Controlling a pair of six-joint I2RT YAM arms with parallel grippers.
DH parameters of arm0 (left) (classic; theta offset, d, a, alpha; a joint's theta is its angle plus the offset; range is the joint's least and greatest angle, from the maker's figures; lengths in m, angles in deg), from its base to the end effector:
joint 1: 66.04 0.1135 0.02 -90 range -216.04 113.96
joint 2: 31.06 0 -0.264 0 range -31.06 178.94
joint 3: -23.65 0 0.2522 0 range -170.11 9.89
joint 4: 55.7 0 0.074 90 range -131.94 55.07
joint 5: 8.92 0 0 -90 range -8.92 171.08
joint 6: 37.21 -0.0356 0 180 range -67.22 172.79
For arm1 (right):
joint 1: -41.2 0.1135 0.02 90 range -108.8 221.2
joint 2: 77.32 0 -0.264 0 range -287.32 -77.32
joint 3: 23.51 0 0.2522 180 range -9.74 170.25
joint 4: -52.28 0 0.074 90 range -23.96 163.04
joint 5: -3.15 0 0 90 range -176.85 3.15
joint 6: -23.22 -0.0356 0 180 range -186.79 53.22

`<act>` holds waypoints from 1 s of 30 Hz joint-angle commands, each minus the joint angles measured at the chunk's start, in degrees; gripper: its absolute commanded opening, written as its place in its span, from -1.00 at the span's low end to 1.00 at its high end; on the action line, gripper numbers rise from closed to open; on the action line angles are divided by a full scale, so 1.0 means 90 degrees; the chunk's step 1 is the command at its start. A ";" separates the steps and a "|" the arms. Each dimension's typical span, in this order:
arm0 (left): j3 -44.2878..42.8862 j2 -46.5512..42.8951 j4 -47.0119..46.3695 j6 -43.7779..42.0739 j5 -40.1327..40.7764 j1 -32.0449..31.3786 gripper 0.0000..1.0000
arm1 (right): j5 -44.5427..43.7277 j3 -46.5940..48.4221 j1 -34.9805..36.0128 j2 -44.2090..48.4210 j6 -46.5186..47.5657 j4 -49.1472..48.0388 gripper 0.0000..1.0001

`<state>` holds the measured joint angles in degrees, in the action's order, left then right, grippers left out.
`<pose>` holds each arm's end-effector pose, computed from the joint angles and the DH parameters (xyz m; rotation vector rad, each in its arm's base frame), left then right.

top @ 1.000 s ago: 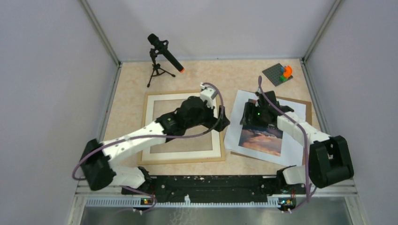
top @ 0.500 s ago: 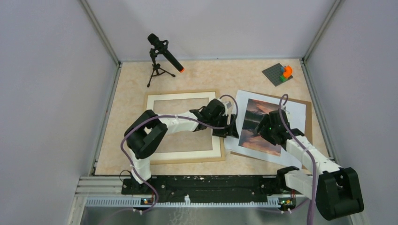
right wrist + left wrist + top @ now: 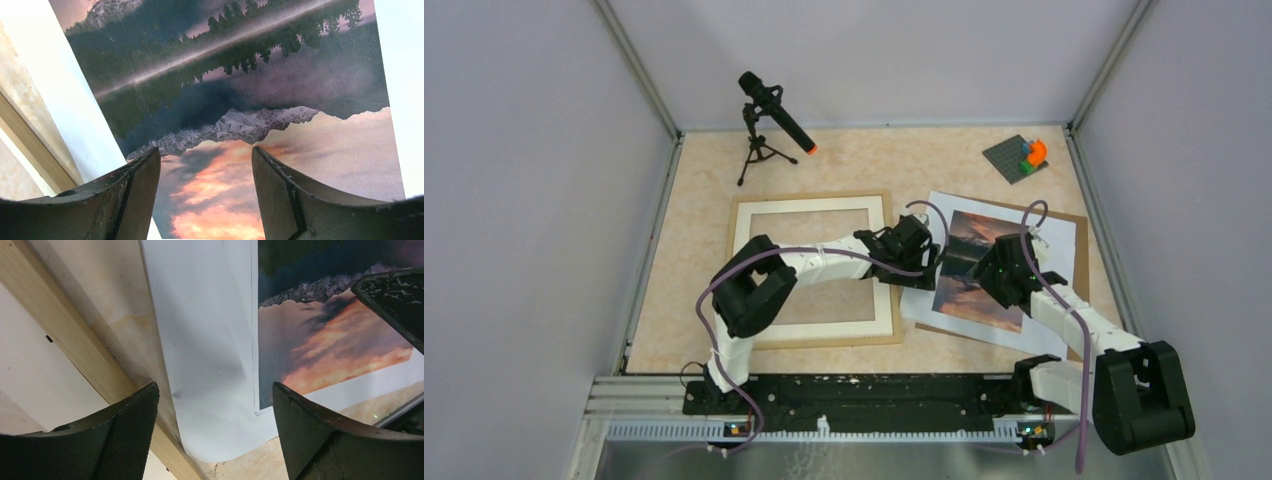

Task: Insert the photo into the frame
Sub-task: Pick up the photo at the center of the board.

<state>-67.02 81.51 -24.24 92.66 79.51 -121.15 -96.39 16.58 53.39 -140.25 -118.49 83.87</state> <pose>0.2399 -0.3457 0.1753 0.3632 2.6245 -0.6712 0.1926 0.0356 0.1619 0.9150 2.3475 0.2492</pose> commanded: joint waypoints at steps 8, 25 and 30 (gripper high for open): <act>-0.0399 0.0481 0.0839 0.0797 -0.0777 -0.0031 0.79 | -0.0144 -0.0166 -0.0149 -0.0143 -0.0007 0.0256 0.33; 0.1482 -0.0707 -0.3079 0.2109 -0.3290 0.0825 0.25 | 0.0264 -0.0222 -0.0155 -0.0347 0.0216 -0.0066 0.33; 0.1796 -0.0679 -0.4073 0.2482 -0.3679 0.0883 0.19 | 0.0250 -0.0198 -0.0153 -0.0371 0.0273 -0.0066 0.33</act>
<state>-52.66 78.15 -48.68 111.57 50.62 -113.54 -95.71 16.56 52.64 -141.59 -116.89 80.50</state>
